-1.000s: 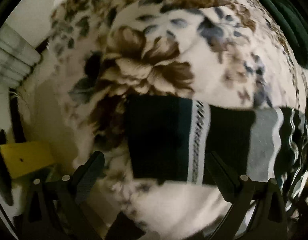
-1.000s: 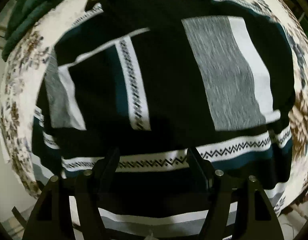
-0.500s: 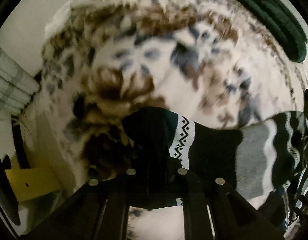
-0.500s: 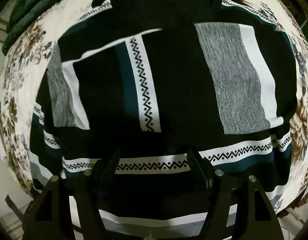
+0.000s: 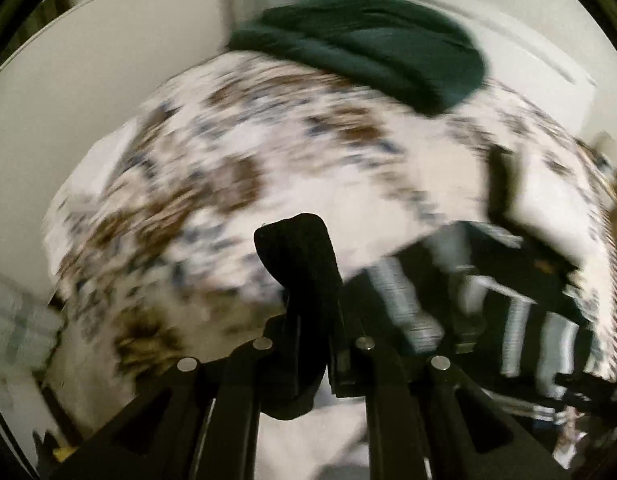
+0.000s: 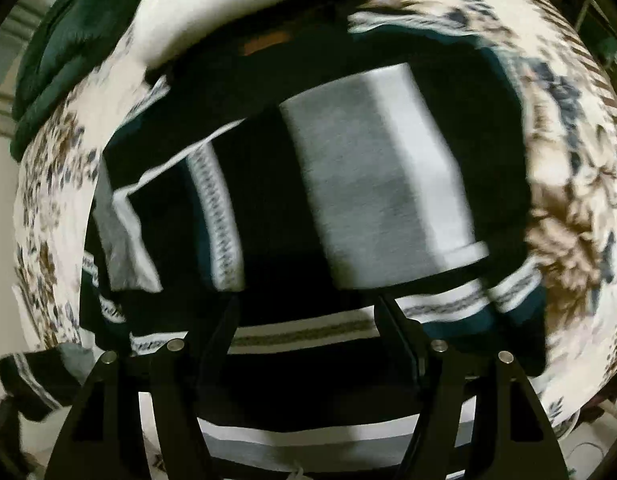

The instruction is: Fold small clothes

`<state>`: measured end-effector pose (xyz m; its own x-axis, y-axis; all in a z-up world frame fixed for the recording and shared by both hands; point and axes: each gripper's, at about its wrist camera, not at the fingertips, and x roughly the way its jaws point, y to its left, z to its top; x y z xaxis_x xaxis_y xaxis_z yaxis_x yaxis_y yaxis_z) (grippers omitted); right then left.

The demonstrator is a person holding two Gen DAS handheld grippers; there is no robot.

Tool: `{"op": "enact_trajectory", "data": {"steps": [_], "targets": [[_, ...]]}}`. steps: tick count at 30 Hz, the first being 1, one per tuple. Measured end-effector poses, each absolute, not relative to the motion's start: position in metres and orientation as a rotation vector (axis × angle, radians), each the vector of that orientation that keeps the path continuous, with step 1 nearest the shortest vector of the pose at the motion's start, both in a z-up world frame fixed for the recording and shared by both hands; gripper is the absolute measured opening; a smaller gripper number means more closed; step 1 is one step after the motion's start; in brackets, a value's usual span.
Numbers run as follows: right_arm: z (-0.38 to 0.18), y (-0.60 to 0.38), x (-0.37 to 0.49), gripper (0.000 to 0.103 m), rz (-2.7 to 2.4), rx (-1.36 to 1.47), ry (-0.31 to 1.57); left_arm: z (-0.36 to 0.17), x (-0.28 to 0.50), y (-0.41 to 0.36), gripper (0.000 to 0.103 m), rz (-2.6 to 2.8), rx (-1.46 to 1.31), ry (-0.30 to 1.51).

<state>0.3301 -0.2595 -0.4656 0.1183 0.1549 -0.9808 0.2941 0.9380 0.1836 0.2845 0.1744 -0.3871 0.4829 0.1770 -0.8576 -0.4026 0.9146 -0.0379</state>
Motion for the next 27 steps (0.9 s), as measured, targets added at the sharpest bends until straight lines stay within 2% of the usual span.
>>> {"op": "enact_trajectory", "data": {"steps": [5,11,15,19,20,22,23,24,27], "targets": [[-0.455,-0.337,0.324,0.071,-0.168,0.393,1.421,-0.382,0.349,0.042,0.008,0.135,-0.171,0.992],[-0.451,-0.424,0.322,0.071,-0.247,0.39,1.418,-0.414,0.399,-0.108,0.008,-0.043,-0.094,1.046],[-0.444,-0.469,0.322,0.071,-0.279,0.371,1.408,-0.428,0.408,-0.184,0.009,-0.113,-0.055,1.07],[-0.444,-0.499,0.322,0.071,-0.289,0.381,1.42,-0.434,0.409,-0.222,0.015,-0.141,-0.034,1.096],[-0.444,-0.503,0.321,0.071,-0.286,0.389,1.422,-0.434,0.407,-0.224,0.024,-0.142,-0.039,1.094],[-0.445,-0.511,0.322,0.071,-0.274,0.42,1.423,-0.435,0.404,-0.226,0.047,-0.143,-0.048,1.081],[-0.445,-0.514,0.322,0.071,-0.268,0.437,1.422,-0.432,0.402,-0.221,0.077,-0.145,-0.047,1.073],[-0.444,-0.517,0.321,0.071,-0.263,0.453,1.421,-0.429,0.4,-0.215,0.098,-0.136,-0.043,1.069],[-0.439,-0.522,0.32,0.071,-0.244,0.515,1.409,-0.419,0.389,-0.181,0.099,-0.096,-0.036,1.044]]}}
